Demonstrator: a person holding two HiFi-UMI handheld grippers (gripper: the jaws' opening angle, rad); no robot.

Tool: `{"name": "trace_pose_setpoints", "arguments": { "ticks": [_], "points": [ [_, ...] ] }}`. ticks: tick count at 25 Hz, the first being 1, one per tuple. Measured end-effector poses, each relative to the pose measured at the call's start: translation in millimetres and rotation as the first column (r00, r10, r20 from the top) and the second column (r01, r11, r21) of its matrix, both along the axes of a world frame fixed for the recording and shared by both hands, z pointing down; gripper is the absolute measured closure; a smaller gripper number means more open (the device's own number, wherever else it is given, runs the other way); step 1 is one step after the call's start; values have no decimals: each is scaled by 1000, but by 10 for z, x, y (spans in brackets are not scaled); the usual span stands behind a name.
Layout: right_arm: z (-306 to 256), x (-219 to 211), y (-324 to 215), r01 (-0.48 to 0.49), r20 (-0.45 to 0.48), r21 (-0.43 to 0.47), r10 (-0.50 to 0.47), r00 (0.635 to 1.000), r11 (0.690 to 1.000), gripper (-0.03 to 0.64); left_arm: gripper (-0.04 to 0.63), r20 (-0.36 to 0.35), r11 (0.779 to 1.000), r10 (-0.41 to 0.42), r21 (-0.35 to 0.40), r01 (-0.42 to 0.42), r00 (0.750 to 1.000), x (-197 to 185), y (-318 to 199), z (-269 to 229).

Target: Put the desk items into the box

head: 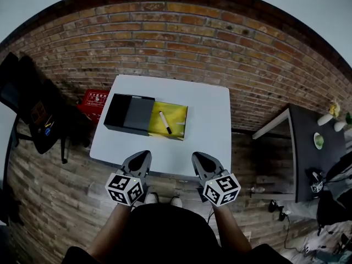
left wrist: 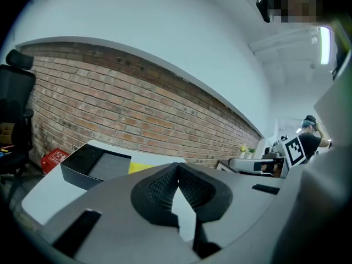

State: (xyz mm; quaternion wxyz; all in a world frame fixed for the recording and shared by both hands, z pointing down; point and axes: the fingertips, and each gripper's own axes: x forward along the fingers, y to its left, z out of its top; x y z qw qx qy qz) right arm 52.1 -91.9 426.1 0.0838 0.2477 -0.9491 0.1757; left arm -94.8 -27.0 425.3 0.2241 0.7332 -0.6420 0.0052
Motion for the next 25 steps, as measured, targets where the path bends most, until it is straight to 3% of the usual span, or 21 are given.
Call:
{"name": "trace_pose_setpoints", "arguments": {
  "ticks": [6, 11, 25],
  "points": [
    [-102, -21, 37, -78, 52, -30, 80, 995, 997, 595, 583, -15, 1000, 20, 4, -20, 1000, -237, 86, -12],
    [-128, -46, 55, -129, 189, -167, 160, 969, 978, 595, 583, -131, 1000, 9, 20, -6, 991, -387, 85, 6],
    [-110, -180, 145, -160, 191, -185, 195, 962, 970, 595, 583, -149, 1000, 19, 17, -16, 989, -601, 140, 69]
  ]
}}
